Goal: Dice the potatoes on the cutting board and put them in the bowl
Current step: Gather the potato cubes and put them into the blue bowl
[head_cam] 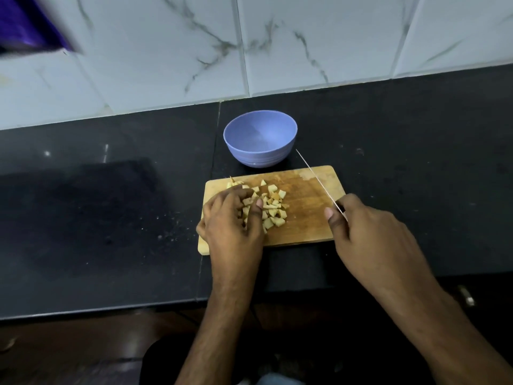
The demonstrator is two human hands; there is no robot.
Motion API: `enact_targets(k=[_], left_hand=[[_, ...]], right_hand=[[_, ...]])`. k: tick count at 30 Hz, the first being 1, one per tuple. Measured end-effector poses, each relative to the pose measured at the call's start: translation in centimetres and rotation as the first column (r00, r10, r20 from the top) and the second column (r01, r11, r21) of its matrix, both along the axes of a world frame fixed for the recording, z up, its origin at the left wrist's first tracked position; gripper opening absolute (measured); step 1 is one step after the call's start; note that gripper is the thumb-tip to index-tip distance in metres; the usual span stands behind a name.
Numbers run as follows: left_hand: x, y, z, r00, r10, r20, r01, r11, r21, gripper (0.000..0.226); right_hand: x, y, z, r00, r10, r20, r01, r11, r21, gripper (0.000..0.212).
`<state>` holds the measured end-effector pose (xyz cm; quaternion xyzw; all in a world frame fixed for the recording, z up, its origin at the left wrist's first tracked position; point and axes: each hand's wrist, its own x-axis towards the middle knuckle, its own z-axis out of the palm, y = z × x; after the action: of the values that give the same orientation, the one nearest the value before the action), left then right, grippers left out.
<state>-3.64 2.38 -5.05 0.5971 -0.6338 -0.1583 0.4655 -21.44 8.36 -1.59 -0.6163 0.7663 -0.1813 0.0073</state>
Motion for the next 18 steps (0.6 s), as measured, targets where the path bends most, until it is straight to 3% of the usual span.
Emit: enact_targets(k=[7, 12, 18], left_hand=[[0.4, -0.3, -0.2, 0.996, 0.084, 0.043, -0.088, 0.99, 0.108, 0.056], [0.4, -0.1, -0.2, 0.989, 0.093, -0.115, -0.09, 0.995, 0.037, 0.044], [0.3, -0.1, 0.1, 0.984, 0.085, -0.159, -0.085, 0.996, 0.003, 0.038]], right_hand=[[-0.4, -1.0, -0.9, 0.998, -0.064, 0.018, 0.063, 0.997, 0.046, 0.023], [-2.6, -1.9, -1.0, 0.997, -0.075, -0.037, 0.077, 0.994, 0.08, 0.033], [-3.5, -4.0, -0.8, 0.999, -0.044, -0.012, 0.044, 0.997, 0.064, 0.033]])
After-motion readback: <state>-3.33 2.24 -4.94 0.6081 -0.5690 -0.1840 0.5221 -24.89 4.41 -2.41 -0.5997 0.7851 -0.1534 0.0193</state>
